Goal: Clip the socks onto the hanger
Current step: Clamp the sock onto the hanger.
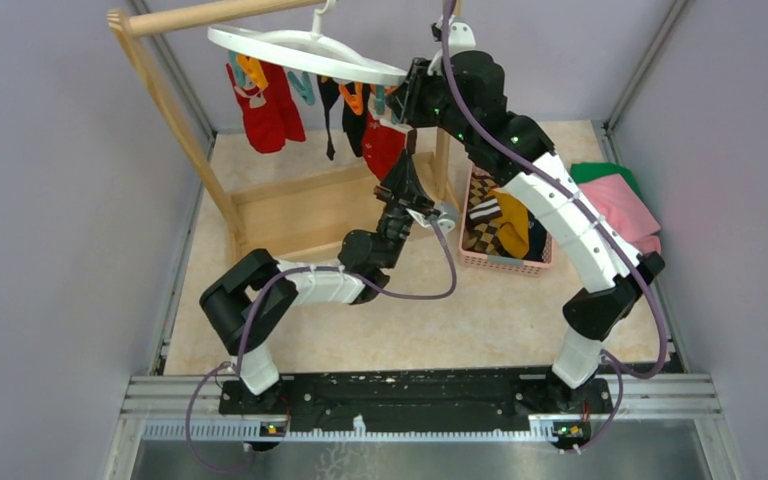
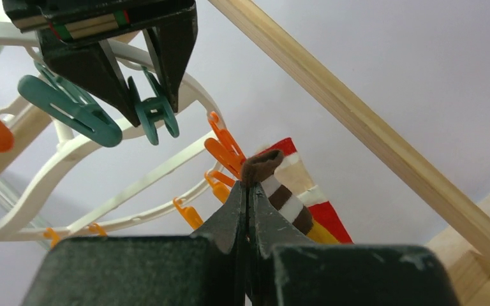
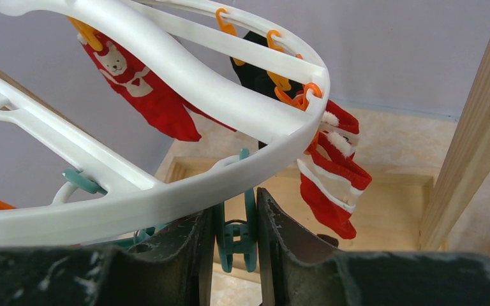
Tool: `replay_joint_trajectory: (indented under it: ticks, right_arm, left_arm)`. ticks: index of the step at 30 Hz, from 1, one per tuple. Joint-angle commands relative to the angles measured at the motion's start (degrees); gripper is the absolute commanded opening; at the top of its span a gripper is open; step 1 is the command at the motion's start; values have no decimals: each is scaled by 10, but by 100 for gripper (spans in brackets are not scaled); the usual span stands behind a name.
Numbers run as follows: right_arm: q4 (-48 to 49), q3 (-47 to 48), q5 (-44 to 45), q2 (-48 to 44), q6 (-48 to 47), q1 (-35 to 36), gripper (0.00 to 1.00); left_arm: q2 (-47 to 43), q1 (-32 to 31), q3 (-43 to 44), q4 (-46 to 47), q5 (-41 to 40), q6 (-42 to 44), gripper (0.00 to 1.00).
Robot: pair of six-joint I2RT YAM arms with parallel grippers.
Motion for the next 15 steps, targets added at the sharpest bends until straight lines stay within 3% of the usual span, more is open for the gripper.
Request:
replay_joint_trajectory:
  ticks: [1,15]
  right_arm:
    - [3,-5,0,-7,17,-13,0]
    - [4,-6,0,-3,43,-23,0]
  left_arm:
    - [19,-8,48,162,-25,84,0]
    - [34,-18,113,162,-141,103,0]
